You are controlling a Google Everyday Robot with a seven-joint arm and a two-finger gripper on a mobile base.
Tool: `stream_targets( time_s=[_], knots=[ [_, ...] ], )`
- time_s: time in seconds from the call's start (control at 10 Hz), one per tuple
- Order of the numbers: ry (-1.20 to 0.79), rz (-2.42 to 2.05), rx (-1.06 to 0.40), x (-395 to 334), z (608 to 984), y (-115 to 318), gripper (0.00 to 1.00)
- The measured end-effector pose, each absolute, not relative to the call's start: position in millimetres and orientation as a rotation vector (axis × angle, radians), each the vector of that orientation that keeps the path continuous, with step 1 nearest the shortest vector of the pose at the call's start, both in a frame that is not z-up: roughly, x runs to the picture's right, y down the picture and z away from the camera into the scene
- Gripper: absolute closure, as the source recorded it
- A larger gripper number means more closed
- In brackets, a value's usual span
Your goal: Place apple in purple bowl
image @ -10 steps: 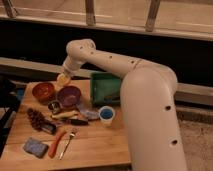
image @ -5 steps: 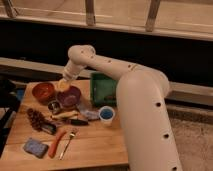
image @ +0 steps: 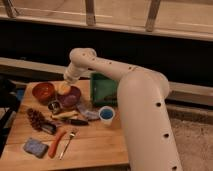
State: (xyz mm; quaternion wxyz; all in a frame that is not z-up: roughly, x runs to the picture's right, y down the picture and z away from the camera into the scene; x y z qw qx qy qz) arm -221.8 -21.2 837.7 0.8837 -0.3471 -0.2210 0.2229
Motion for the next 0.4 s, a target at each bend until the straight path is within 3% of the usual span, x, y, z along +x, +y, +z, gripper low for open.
stream_targets(
  time_s=[0.4],
  knots=[
    [-0.46, 0.467, -0.722, -220.2, 837.7, -21.9, 0.2]
  ],
)
